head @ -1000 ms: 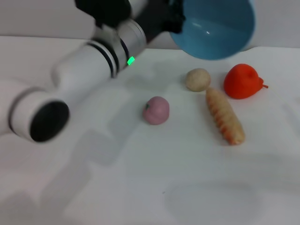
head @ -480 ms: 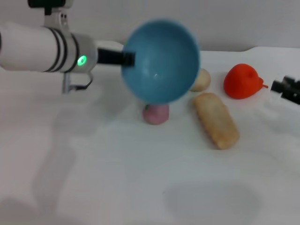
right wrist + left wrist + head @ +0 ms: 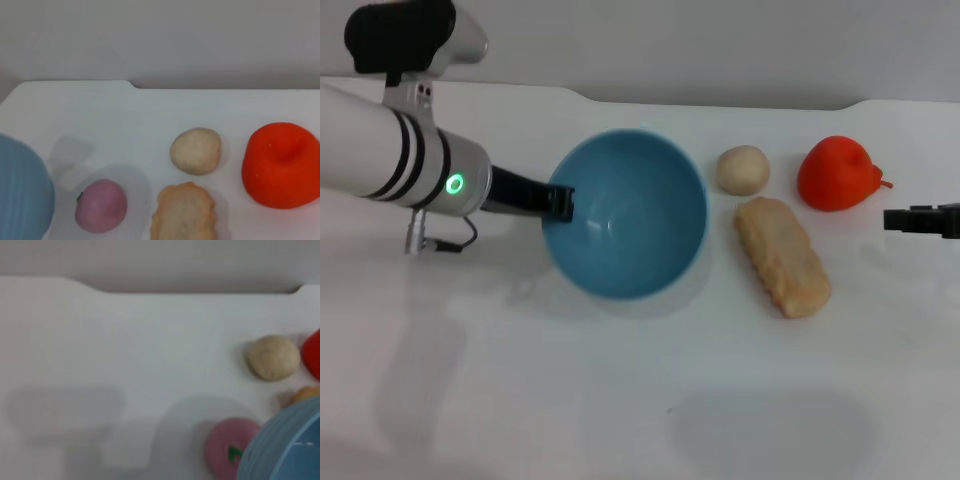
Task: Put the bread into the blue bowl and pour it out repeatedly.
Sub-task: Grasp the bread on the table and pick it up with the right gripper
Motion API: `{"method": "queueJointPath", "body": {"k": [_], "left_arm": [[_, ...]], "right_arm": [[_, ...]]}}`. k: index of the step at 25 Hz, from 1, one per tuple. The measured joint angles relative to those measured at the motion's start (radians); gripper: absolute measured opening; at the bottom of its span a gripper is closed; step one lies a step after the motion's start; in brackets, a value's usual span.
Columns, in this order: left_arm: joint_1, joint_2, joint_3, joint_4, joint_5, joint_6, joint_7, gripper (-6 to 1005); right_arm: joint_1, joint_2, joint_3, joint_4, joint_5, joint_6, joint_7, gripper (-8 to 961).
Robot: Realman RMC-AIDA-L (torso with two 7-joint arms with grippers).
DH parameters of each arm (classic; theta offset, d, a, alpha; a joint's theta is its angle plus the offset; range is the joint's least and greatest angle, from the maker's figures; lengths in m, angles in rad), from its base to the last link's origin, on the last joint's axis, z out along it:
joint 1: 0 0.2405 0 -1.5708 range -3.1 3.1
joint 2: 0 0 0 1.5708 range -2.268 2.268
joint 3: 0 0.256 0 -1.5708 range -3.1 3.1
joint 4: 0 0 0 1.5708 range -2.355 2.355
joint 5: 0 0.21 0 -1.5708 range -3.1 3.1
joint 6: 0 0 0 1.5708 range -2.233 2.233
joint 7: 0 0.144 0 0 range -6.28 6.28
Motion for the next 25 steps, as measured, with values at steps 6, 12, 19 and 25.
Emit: {"method": "queueJointPath", "body": {"k": [6,12,19,25], "left_arm": [[0.012,0.003,-0.068,0.058,0.065,-0.156,-0.003,-1],[0.008,0.004,-0.083,0.058,0.075,-0.203,0.002,-1],[-0.006,0.001,-0.076,0.056,0.076,-0.226,0.003,-2],[-0.017,-0.001,-0.075,0.054,0.068,-0.217,0.003,-2]], "right_arm": [[0.042,-0.008,0.000,0.121,-0.001,0.079,-0.004,496],[0.091,-0.002,-0.001,0.243,0.000,0.164,-0.062,478],[0.150,0.001,-0.081,0.346,-0.002,0.260,-0.074,456],[0.192,0.004,-0.152,0.436,-0.003,0.359,-0.070,437]]}}
